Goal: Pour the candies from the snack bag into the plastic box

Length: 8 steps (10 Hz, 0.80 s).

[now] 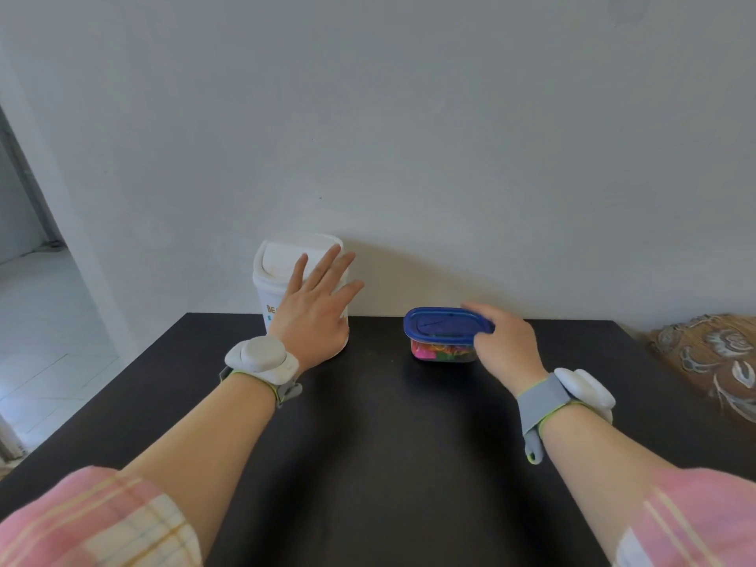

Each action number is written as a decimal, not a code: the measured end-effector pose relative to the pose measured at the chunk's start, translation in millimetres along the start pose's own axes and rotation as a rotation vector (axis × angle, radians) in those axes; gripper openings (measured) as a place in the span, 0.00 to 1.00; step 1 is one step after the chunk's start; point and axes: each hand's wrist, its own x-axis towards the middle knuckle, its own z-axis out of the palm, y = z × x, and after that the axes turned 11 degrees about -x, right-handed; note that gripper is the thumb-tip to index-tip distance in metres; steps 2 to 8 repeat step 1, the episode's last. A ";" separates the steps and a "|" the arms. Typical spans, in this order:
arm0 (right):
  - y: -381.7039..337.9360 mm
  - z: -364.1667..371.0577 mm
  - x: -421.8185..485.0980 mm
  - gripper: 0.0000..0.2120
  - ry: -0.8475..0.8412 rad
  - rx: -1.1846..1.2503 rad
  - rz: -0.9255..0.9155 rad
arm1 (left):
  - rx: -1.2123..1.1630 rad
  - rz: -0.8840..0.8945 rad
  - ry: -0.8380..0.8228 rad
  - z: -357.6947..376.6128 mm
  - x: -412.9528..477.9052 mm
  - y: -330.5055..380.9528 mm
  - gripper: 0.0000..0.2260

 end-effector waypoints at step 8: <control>-7.4 -14.4 0.1 0.24 0.099 0.045 0.049 | -0.042 0.016 0.022 1.5 1.1 4.4 0.22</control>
